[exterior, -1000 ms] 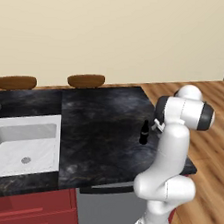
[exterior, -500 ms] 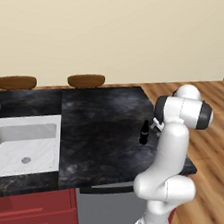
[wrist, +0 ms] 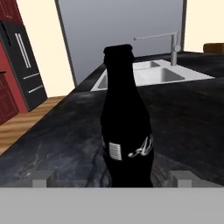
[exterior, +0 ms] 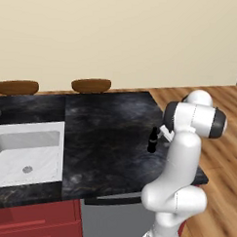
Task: Pick the bottled drink from the counter and place it in the open cabinet.
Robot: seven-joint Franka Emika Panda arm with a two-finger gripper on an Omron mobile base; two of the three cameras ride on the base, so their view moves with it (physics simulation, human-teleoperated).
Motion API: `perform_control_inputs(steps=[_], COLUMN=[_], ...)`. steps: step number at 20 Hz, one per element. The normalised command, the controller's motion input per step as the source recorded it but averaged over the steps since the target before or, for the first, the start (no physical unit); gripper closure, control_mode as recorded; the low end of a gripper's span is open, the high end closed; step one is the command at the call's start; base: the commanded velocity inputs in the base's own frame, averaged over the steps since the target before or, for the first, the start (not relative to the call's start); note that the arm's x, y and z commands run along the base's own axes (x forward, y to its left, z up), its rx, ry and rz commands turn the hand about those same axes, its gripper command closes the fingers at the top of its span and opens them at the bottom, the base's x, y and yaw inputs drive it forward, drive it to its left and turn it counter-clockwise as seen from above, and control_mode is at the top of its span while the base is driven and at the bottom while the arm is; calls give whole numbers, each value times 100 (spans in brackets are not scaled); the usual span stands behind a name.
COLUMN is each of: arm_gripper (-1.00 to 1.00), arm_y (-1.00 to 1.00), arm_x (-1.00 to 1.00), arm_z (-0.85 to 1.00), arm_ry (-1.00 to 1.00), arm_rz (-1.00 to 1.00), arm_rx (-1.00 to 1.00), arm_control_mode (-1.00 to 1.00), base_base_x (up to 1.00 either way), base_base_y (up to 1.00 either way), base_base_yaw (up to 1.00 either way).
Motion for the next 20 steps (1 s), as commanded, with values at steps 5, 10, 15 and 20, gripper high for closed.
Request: perform_control_inputs(steps=[5, 10, 15, 20], arm_gripper=[-100, -100, -100, -100], arm_y=[18, 16, 14, 14], arm_x=[-2, 0, 0, -3], arm_z=[0, 0, 0, 0], arm_ry=[0, 0, 0, 0], arm_rz=[0, 0, 0, 0], arm_rx=[0, 0, 0, 0], arm_control_mode=[-100, -100, -100, -100], base_base_x=[0, 0, 0, 0], base_base_y=[0, 0, 0, 0], base_base_yaw=[0, 0, 0, 0])
